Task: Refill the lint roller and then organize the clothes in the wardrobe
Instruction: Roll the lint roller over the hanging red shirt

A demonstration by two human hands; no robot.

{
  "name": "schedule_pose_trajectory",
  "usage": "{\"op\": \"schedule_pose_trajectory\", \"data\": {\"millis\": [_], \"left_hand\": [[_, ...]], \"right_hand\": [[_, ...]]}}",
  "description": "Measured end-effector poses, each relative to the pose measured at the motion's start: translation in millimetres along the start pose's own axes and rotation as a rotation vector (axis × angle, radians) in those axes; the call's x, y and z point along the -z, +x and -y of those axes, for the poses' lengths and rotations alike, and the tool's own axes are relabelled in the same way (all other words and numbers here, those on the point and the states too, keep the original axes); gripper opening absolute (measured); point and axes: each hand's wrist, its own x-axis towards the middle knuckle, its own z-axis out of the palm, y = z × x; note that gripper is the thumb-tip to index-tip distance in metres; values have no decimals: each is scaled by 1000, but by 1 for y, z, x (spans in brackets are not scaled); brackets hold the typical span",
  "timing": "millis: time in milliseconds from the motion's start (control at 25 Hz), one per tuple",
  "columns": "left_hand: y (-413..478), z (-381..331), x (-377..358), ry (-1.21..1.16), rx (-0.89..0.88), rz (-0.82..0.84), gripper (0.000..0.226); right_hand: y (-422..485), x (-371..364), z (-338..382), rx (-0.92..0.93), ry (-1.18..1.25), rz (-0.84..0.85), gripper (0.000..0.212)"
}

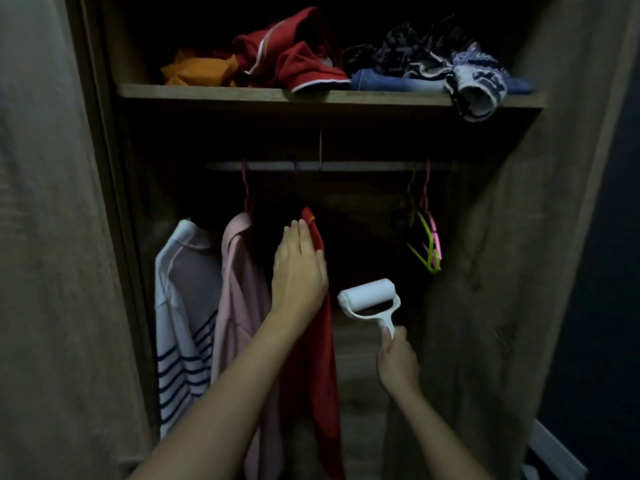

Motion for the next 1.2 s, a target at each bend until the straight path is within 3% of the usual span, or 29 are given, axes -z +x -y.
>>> {"op": "schedule_pose_trajectory", "data": {"millis": [120, 280, 560, 720, 880, 1120, 1200], "left_hand": [[-38, -8, -1, -81, -56, -66, 53], [-99, -43, -7, -120, -31, 23, 53], [-256, -194, -30, -239, 106, 221, 51], [-340, -300, -58, -326, 104, 457, 51], [-422, -401, -88, -392, 1, 684, 46], [-540, -513, -111, -537, -152, 946, 48], [-578, -542, -119, -585, -240, 991, 48]], "right_hand": [[-26, 27, -13, -15, -117, -17, 38], [-69, 85, -37, -47, -148, 26, 42], [-171, 233, -166, -59, -85, 48, 37], [-225, 318, -272, -275, -108, -3, 27], [-279, 390, -371, -487, -171, -140, 30], [-355, 471, -460, -845, -199, -346, 39], [-379, 491, -482, -880, -270, -369, 44]]}}
